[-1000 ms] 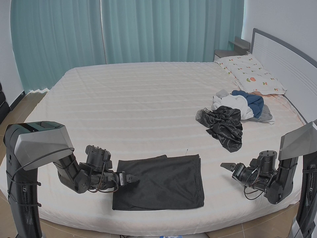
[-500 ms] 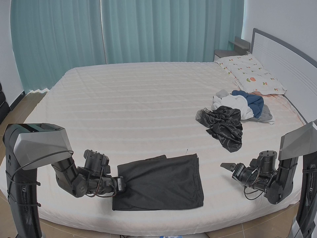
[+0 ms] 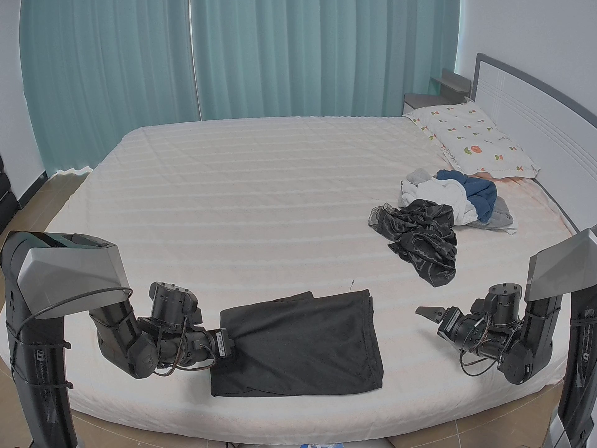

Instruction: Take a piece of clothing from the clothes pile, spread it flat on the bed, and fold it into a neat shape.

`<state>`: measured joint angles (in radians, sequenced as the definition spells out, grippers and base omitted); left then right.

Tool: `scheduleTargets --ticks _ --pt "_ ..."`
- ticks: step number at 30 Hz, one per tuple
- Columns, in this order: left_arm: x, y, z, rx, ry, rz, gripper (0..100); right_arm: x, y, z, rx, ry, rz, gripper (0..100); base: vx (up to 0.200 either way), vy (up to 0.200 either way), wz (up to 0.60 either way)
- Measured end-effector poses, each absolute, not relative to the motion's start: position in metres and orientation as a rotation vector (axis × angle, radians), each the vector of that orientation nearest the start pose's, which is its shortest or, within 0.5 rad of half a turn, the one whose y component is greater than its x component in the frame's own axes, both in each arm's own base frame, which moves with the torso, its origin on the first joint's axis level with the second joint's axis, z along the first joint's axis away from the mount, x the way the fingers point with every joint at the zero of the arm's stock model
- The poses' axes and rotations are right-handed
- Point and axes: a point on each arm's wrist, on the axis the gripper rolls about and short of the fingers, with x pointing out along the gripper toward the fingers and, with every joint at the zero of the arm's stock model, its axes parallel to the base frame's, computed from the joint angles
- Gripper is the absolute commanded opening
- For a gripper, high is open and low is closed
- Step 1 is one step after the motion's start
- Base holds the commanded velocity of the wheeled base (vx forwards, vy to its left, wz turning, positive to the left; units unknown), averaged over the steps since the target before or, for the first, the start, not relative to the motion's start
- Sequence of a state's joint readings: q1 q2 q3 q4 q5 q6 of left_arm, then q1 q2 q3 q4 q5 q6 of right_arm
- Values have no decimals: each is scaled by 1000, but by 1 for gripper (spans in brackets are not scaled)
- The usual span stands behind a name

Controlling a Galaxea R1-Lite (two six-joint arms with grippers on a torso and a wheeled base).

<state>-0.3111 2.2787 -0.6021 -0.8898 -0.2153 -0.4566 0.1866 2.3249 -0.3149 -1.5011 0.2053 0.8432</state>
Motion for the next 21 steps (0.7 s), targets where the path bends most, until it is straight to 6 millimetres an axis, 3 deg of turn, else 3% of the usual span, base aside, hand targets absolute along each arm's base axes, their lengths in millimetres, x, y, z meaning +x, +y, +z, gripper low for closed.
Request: scheduleTargets --ticks 21 --pt "297 -96 -20 -388 896 -277 0 284 59 -20 818 637 148 100 0 200 0"
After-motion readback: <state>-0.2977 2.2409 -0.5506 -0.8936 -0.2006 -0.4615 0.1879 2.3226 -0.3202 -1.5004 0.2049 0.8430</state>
